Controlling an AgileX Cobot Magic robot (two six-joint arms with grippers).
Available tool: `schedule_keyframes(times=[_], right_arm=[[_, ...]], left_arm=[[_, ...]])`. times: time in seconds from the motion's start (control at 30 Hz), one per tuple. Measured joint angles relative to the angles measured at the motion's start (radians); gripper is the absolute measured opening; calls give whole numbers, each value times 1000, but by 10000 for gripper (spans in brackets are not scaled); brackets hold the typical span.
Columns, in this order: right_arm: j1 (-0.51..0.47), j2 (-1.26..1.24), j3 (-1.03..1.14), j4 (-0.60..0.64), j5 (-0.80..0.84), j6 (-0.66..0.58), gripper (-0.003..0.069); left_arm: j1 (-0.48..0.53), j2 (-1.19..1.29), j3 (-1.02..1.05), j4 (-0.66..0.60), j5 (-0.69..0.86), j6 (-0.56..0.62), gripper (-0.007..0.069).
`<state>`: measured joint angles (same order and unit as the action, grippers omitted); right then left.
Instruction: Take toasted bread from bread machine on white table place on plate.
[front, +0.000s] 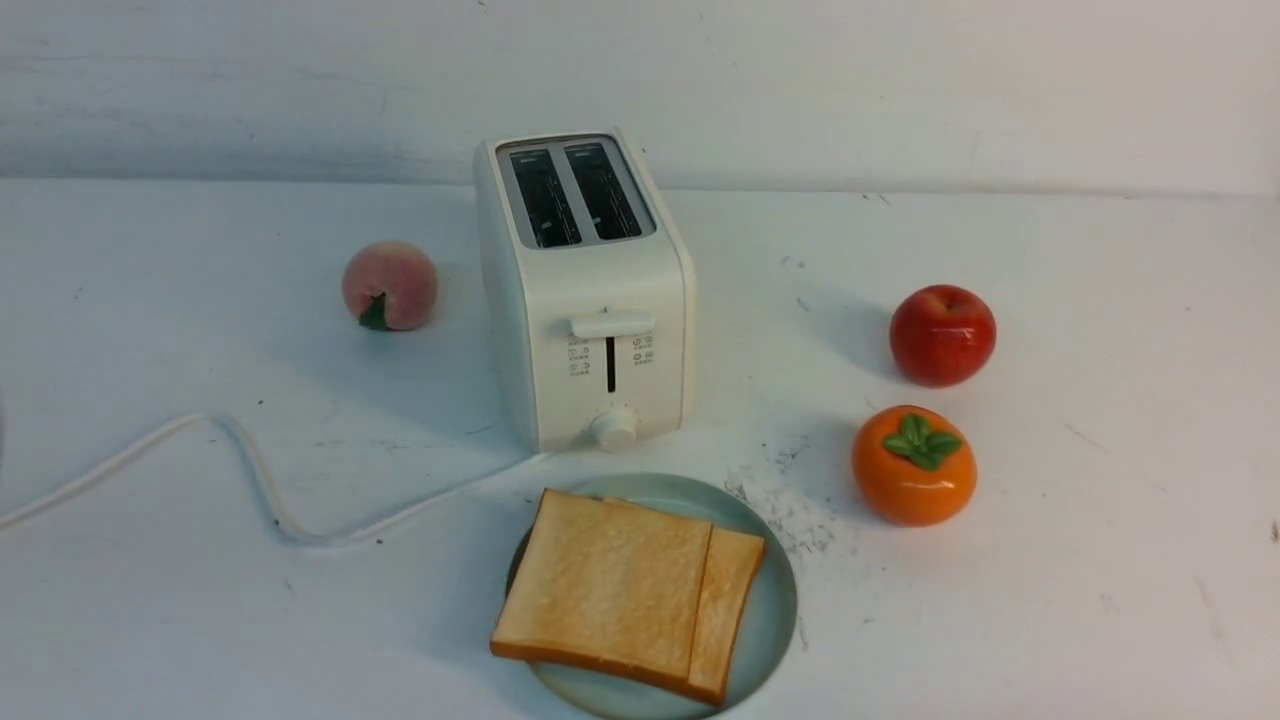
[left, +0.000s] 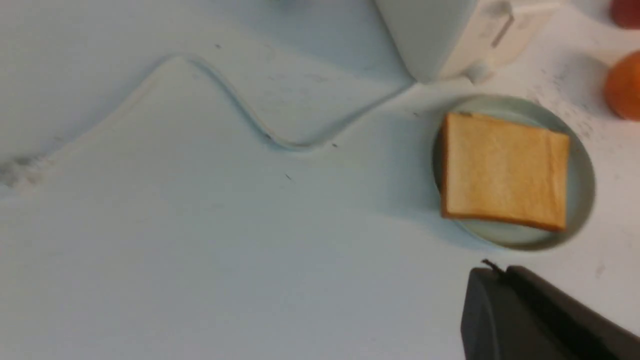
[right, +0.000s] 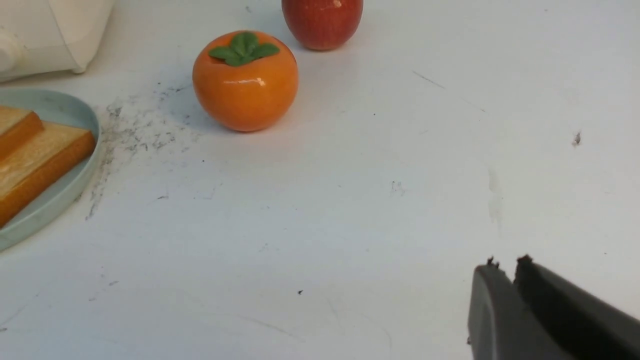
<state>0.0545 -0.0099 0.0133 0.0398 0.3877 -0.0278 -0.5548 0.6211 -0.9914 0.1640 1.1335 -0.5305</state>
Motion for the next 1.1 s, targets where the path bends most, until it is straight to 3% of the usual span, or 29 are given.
schedule_keyframes(times=[0.17, 0.3, 0.5, 1.1], right_arm=[[0, 0, 0, 0, 0, 0, 72], [0, 0, 0, 0, 0, 0, 78], [0, 0, 0, 0, 0, 0, 86], [0, 0, 0, 0, 0, 0, 107]], left_arm=[[0, -347, 381, -115, -281, -20, -12], [0, -560, 567, -172, -474, -60, -12], [0, -632, 650, -184, -627, -103, -11], [0, -632, 654, -185, -656, -108, 1]])
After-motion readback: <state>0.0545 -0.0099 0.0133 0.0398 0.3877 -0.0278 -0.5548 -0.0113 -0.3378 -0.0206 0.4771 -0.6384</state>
